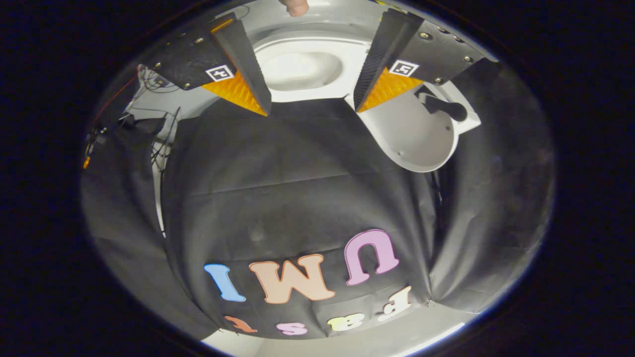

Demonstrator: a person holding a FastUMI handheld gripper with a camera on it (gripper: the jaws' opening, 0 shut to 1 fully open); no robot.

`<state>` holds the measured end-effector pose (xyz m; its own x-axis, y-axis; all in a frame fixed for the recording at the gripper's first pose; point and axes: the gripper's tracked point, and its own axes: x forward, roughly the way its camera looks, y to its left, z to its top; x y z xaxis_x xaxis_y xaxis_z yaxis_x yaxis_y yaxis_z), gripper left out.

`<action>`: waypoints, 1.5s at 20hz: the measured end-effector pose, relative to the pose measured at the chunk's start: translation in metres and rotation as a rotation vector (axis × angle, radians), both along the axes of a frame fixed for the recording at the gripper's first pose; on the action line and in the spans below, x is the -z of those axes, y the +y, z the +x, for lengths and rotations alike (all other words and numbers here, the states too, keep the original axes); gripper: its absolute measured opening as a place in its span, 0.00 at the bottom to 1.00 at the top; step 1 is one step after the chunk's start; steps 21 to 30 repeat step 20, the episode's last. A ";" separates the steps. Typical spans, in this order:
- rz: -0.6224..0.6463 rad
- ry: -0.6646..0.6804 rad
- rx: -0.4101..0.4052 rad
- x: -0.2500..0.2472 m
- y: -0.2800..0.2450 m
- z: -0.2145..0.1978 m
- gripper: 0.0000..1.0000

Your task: Open the toilet lid.

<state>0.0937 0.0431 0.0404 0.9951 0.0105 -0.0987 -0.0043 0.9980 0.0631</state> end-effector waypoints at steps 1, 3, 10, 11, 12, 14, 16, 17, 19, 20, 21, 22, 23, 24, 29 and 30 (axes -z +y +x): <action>-0.007 -0.009 -0.001 -0.001 -0.007 -0.002 0.98; -0.015 -0.004 0.004 0.005 -0.019 -0.004 0.97; 0.005 0.021 0.012 0.019 -0.043 -0.011 0.98; 0.001 0.017 0.015 0.017 -0.045 -0.012 0.98; -0.002 0.013 0.017 0.016 -0.047 -0.013 0.98; -0.004 0.013 0.027 0.017 -0.052 -0.012 0.98; 0.011 0.018 0.028 0.018 -0.052 -0.011 0.98; 0.017 0.020 0.028 0.018 -0.052 -0.011 0.98; 0.017 0.020 0.028 0.020 -0.050 -0.011 0.98; 0.013 0.019 0.029 0.019 -0.050 -0.011 0.98; 0.013 0.019 0.029 0.019 -0.050 -0.011 0.98; 0.013 0.019 0.029 0.019 -0.050 -0.011 0.98; 0.013 0.019 0.029 0.019 -0.050 -0.011 0.98; 0.013 0.019 0.029 0.019 -0.050 -0.011 0.98; 0.013 0.019 0.029 0.019 -0.050 -0.011 0.98; 0.013 0.019 0.029 0.019 -0.050 -0.011 0.98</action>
